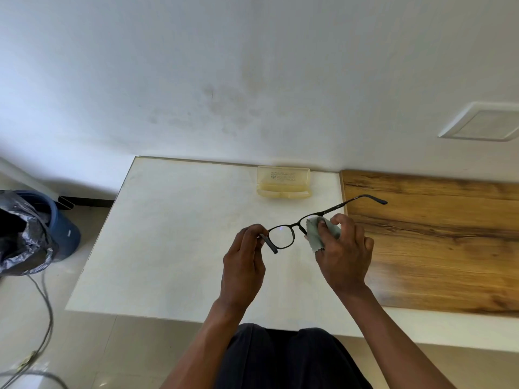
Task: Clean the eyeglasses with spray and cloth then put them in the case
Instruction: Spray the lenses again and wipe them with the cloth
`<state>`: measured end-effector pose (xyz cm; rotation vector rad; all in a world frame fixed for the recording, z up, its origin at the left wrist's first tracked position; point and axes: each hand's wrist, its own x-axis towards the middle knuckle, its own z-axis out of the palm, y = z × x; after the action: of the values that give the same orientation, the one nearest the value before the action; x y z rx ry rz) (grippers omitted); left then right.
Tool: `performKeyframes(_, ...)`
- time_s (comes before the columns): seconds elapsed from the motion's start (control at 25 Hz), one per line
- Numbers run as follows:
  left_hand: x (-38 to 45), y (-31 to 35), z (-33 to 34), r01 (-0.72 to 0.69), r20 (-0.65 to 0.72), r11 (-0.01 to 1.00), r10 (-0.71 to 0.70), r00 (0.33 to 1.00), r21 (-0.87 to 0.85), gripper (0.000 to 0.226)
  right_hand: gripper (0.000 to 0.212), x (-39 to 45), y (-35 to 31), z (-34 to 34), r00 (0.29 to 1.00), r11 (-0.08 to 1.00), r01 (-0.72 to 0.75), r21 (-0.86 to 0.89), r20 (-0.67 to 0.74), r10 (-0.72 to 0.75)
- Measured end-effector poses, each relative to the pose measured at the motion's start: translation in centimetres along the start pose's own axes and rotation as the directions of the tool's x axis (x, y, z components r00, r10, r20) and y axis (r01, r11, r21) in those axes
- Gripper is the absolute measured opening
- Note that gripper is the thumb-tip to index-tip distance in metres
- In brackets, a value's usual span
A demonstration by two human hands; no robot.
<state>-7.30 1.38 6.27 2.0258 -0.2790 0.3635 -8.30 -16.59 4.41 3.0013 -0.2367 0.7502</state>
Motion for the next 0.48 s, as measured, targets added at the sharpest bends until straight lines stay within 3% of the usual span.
performKeyframes(0.2,0.32,0.14,-0.11,-0.016,-0.003,1.0,0.016,1.0,0.01,0.032,0.056,0.2,-0.64,0.12,0.999,1.0,0.007,0.018,0.039,-0.008)
performKeyframes(0.48,0.07,-0.71,0.27,0.039,-0.044,0.999,-0.04,0.998,-0.017,0.048,0.051,-0.1,-0.23,0.02,1.0,0.989,0.03,0.148,-0.004,-0.029)
